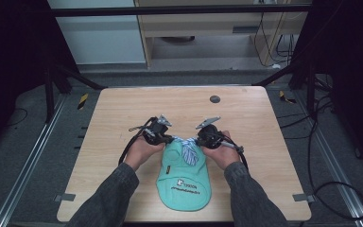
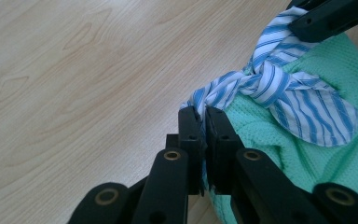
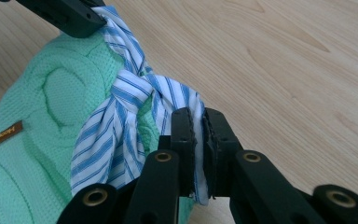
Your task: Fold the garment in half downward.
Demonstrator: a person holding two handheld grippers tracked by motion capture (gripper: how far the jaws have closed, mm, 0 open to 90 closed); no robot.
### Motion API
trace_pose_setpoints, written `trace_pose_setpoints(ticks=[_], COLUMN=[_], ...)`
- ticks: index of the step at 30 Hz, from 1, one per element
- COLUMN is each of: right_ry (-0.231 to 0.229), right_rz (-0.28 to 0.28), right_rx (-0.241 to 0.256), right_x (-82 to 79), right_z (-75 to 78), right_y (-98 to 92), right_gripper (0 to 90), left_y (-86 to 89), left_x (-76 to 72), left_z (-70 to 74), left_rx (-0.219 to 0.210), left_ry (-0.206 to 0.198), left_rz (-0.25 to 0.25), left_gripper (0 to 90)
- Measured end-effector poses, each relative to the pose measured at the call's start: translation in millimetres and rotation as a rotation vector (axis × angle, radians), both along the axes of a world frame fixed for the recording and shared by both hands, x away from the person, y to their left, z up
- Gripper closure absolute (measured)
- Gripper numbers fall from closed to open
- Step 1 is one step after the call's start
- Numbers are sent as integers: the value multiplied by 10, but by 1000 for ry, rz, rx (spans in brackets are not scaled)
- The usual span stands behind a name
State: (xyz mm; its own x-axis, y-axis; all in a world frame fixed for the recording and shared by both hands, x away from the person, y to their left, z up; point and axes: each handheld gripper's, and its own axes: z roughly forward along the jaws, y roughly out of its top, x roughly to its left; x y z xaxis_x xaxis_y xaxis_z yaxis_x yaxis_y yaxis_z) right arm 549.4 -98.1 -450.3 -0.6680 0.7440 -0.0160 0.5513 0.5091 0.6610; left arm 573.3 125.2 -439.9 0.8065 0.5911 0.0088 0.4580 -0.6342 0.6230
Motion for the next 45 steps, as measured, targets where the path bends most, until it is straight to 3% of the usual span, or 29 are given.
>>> trace_pose_setpoints(ticks=[10,28,36,40,45], right_ry=[-30,-99,-112,-114,-116], right_rz=[38,103,105,100,102], right_rx=[-16,-55,-46,-36,-58], right_x=[-19,9,37,37,62], right_z=[42,202,241,242,289], right_y=[-10,24,-9,-54,-92], right_gripper=[838,837,837,836,835], left_y=[14,81,36,-3,-54], left_x=[-28,-5,14,24,52], left_z=[80,217,310,317,334], left_rx=[34,28,55,53,47], left_ry=[-11,-38,-50,-49,-57], left_rz=[-46,-69,-88,-92,-91], left_gripper=[863,863,863,863,862])
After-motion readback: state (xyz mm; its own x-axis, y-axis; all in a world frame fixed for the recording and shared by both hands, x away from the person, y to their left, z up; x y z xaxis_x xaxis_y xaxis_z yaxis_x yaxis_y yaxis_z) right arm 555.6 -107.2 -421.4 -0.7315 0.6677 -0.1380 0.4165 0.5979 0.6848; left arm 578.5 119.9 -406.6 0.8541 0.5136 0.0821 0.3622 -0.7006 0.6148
